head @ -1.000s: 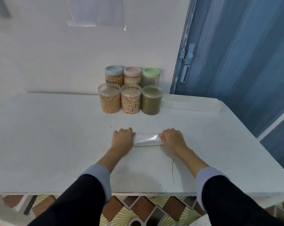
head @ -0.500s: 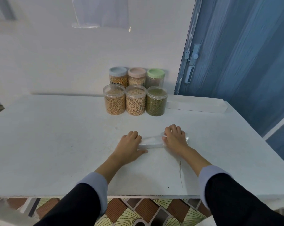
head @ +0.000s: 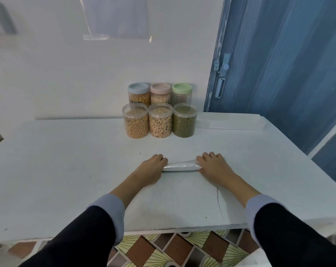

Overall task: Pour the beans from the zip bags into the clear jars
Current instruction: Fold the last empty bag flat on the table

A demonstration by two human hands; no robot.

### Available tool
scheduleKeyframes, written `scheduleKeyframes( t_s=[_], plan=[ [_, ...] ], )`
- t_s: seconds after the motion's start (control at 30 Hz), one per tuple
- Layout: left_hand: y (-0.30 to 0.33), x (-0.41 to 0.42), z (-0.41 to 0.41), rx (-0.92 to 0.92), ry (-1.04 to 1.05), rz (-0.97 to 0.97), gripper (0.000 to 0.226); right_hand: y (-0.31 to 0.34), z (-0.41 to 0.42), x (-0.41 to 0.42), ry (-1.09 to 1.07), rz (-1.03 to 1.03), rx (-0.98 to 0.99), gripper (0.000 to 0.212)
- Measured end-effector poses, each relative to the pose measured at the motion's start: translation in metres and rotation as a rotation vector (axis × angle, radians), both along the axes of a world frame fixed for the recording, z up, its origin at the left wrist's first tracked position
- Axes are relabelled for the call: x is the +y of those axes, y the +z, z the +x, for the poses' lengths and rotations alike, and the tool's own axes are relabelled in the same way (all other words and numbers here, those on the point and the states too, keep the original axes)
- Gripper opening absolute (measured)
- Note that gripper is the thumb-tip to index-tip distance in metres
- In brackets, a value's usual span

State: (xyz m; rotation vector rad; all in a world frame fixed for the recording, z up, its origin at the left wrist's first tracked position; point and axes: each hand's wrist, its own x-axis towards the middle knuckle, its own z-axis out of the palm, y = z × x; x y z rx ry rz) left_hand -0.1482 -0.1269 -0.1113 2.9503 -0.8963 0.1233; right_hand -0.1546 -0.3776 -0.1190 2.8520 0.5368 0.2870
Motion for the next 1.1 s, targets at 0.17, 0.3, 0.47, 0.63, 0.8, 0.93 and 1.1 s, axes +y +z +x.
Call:
scheduleKeyframes(
  t_s=[0.17,0.3,0.47,0.63,0.8,0.93,1.1],
  plan=[
    [0.012,-0.004,0.01,0.097,0.045,0.044,0.021,0.005,-0.003,-0.01,0.043,0.011,-0.1,0.046],
    [0.024,-0.018,0.019,0.09,0.029,0.042,0.023,0.003,0.002,-0.033,-0.003,0.109,-0.018,0.046],
    [0.04,-0.039,0.034,0.124,0.002,0.056,0.02,0.009,0.02,-0.067,-0.06,0.205,0.039,0.019],
    [0.053,-0.085,0.055,0.045,-0.039,0.049,0.021,0.026,0.042,-0.114,-0.086,0.164,-0.025,0.026],
    [0.069,-0.146,0.082,-0.148,-0.083,0.003,0.025,0.052,0.081,-0.178,-0.135,0.077,-0.045,0.024],
    [0.079,-0.192,0.125,-0.202,-0.016,0.037,0.021,0.073,0.118,-0.214,-0.177,0.024,-0.048,0.02],
    [0.087,-0.231,0.178,-0.191,0.075,0.045,0.026,0.093,0.171,-0.241,-0.187,0.098,0.115,0.02]
  ],
)
